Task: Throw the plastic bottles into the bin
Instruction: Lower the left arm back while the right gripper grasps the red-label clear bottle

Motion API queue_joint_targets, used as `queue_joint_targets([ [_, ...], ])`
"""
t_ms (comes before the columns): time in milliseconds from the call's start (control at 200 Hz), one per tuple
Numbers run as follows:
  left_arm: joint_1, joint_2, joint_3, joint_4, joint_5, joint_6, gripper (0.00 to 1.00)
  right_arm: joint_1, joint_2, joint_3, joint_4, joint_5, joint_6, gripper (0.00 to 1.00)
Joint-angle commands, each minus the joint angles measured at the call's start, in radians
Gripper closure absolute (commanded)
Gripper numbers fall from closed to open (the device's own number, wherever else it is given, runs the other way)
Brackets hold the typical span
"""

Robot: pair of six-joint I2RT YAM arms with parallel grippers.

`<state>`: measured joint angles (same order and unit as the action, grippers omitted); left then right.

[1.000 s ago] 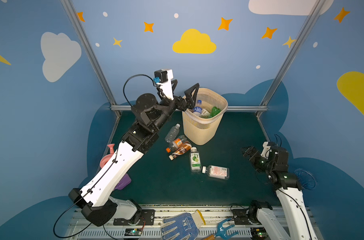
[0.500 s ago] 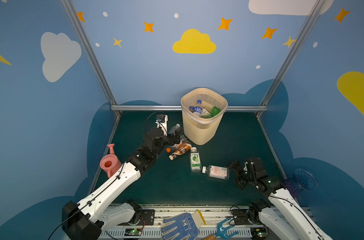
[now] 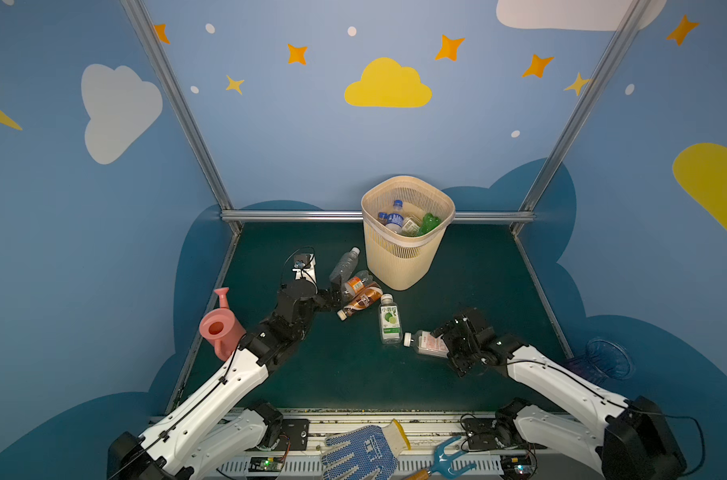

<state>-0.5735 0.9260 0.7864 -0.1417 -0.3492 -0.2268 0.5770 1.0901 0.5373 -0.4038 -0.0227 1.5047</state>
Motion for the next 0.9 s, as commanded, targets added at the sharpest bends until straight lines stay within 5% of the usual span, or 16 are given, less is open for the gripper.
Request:
queue_joint_targets([
  [0, 0.008, -0.024, -0.015, -0.03, -0.027, -0.02, 0.0, -0.03, 0.059, 0.056, 0.049, 0.053, -0.029, 0.02],
  [305, 0.021, -0.063, -0.055, -0.046, -0.04, -0.042, 0.0, -0.092, 0.257, 0.182, 0.025, -0.019, -0.165, 0.02],
  [536, 0.034, -0.096, -0.078, -0.059, -0.055, -0.047, 0.0, -0.089, 0.385, 0.3, -0.132, -0.073, -0.398, 0.03],
  [896, 0.058, -0.157, -0.123, -0.08, -0.065, -0.067, 0.0, 0.005, 0.519, 0.432, -0.312, 0.012, -0.711, 0.14],
])
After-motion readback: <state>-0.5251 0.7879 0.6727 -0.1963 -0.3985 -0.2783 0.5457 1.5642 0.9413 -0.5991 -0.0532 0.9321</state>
